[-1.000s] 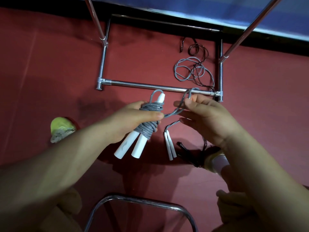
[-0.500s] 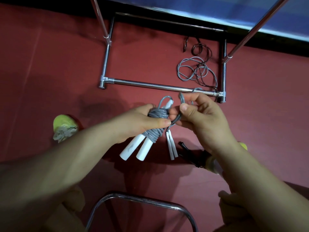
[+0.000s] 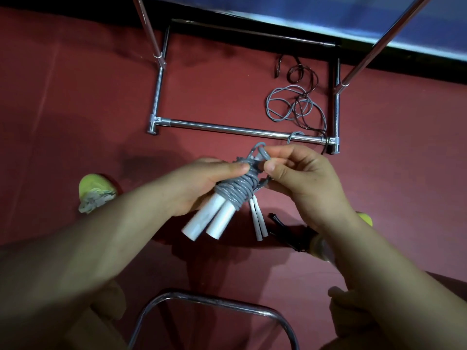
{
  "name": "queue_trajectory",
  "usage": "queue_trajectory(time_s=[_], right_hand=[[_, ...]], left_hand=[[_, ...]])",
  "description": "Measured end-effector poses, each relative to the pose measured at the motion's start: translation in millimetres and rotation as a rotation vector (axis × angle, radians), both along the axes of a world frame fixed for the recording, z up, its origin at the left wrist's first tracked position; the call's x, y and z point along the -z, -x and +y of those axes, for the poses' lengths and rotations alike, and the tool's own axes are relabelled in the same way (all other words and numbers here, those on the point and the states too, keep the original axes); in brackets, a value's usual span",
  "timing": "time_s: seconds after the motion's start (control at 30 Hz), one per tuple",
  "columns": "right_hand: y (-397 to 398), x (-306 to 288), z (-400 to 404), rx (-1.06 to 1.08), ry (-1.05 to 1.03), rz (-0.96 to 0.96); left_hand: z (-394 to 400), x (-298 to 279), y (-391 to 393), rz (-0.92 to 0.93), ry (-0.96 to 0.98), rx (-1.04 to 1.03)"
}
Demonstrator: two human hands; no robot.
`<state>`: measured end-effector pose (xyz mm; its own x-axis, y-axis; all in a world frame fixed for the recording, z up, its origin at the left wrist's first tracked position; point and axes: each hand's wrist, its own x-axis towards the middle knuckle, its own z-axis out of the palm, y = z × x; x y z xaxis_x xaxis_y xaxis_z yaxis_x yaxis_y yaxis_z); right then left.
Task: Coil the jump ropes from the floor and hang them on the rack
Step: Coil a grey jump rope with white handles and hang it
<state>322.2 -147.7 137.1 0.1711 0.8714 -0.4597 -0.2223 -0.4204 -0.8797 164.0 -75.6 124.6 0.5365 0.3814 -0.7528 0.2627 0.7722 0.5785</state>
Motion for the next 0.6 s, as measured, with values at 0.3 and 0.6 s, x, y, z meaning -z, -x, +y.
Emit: queue_trajectory(time_s=[0.3, 0.6], right_hand=[[-0.4, -0.8, -0.7, -0.012, -0.037, -0.051], [3.7, 1.9, -2.1, -0.039, -0.032, -0.119]], left_hand=[[-3.9, -2.5, -0.7, -0.031, 0.065, -0.035], [-2.5, -6.9, -6.6, 0.065, -0.002, -0.076]])
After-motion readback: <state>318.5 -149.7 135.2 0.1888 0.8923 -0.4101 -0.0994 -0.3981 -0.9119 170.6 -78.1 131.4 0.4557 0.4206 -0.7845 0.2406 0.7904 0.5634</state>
